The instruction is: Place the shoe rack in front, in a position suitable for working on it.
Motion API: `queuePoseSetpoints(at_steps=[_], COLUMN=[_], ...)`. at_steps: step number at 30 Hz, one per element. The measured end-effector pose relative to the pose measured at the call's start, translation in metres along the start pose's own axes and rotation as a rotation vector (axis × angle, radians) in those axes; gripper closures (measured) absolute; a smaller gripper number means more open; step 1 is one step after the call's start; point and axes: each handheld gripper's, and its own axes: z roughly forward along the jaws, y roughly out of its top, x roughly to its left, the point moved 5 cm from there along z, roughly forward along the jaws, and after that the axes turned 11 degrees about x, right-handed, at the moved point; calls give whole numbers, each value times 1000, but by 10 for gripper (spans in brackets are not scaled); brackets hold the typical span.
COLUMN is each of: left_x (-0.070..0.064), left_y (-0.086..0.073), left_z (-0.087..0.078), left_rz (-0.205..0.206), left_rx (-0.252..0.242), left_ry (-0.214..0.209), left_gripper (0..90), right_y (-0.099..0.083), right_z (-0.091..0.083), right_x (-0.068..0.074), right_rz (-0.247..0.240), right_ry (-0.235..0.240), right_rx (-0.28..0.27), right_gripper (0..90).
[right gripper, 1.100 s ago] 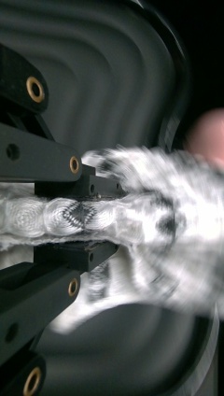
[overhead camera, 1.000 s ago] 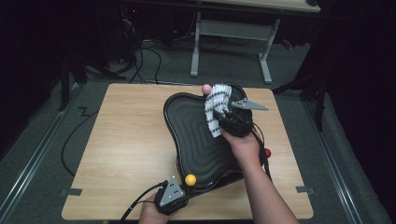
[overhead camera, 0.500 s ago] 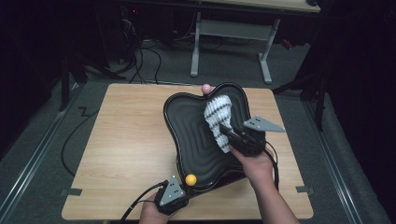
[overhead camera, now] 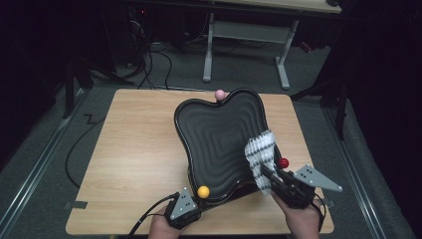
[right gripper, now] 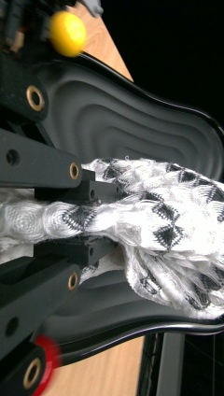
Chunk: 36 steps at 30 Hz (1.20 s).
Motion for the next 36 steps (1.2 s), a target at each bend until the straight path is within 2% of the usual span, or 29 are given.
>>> queuePoseSetpoints(at_steps=[3, 6, 10, 12, 17, 27, 30, 32, 34, 36], left_x=[0, 0, 0, 0, 6, 43, 45, 45, 45, 45], left_y=[0, 1, 1, 1, 2, -5, -6, -6, -7, -6], left_z=[0, 1, 1, 1, 0, -9, -10, -10, -10, -10], left_rz=[0, 0, 0, -2, -10, -83, -86, -89, -89, -89], left_rx=[0, 0, 3, 2, 10, 12, 6, 5, 3, 4], left_ry=[1, -1, -2, -2, 18, 94, 97, 99, 99, 97], left_gripper=[737, 737, 737, 737, 738, 738, 738, 738, 738, 738], right_y=[-15, -32, -59, -65, -64, -38, -37, -42, -55, -70], right_z=[-6, -4, 12, 20, 33, 80, 73, 58, 37, 25], right_x=[0, -2, -1, -1, 2, 11, 15, 14, 5, -4], right_rz=[-9, -30, -56, -50, -72, -65, -64, -80, -60, -45], right_ry=[-7, 10, 14, 24, 1, 1, 3, -15, -41, -73], right_rx=[12, 57, 162, 175, 172, 165, 148, 144, 147, 168], right_gripper=[778, 778, 778, 777, 778, 775, 775, 774, 773, 773])
